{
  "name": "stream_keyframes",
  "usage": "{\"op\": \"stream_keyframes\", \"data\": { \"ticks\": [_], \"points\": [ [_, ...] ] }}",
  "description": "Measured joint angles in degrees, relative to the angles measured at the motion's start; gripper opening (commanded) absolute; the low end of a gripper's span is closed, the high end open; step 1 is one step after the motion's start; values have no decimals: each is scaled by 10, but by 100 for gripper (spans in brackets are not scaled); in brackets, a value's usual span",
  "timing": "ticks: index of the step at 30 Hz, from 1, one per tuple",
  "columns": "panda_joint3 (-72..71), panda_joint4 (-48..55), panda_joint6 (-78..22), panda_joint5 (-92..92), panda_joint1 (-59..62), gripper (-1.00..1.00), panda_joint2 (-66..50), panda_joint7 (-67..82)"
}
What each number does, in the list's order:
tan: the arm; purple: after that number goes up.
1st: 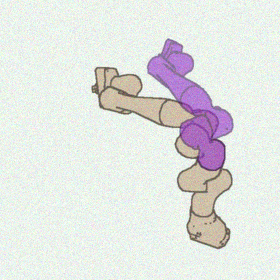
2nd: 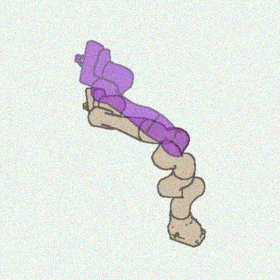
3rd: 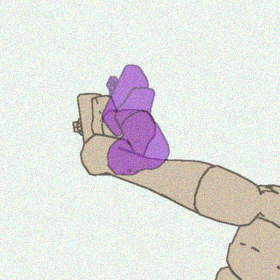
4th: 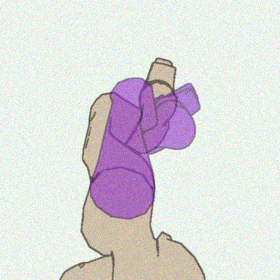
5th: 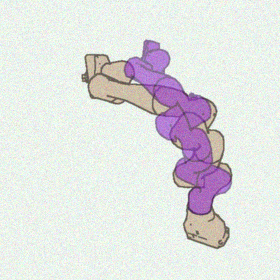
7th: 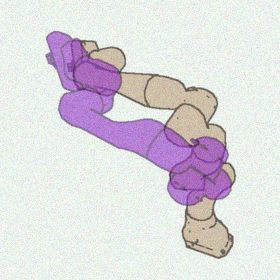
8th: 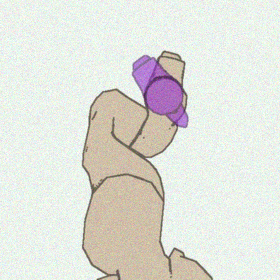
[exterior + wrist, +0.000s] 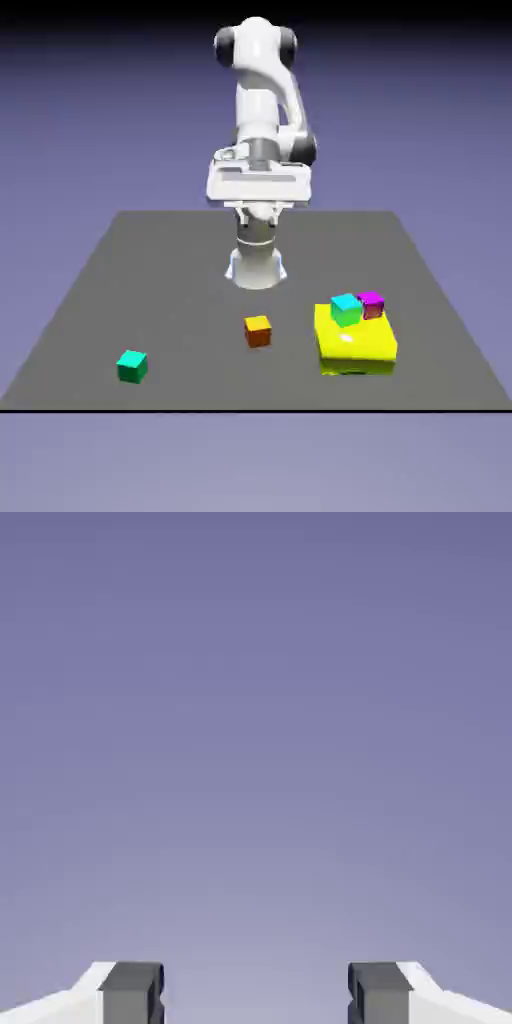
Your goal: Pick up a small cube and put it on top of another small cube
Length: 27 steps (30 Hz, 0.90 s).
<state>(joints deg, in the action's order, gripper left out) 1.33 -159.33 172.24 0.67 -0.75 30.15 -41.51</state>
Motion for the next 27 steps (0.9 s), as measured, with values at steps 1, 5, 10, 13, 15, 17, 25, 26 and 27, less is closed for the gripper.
{"op": "stream_keyframes", "data": {
  "ticks": [1, 5, 10, 13, 15, 17, 25, 26, 27],
  "points": [
    [11, 14, -15, 6, -1, 0, -21, 8],
    [55, 69, -73, 28, -3, 0, -104, 39],
    [110, 139, -147, 55, -5, 0, -208, 79],
    [143, 180, -191, 72, -2, 0, -270, 102],
    [165, 208, -220, 83, -5, 0, -311, 118],
    [187, 236, -250, 94, -7, 0, -353, 134],
    [275, 347, -367, 138, -13, 0, -519, 196],
    [286, 360, -382, 144, -13, 0, -540, 204],
    [297, 374, -397, 149, -14, 0, -561, 212]
  ]
}}
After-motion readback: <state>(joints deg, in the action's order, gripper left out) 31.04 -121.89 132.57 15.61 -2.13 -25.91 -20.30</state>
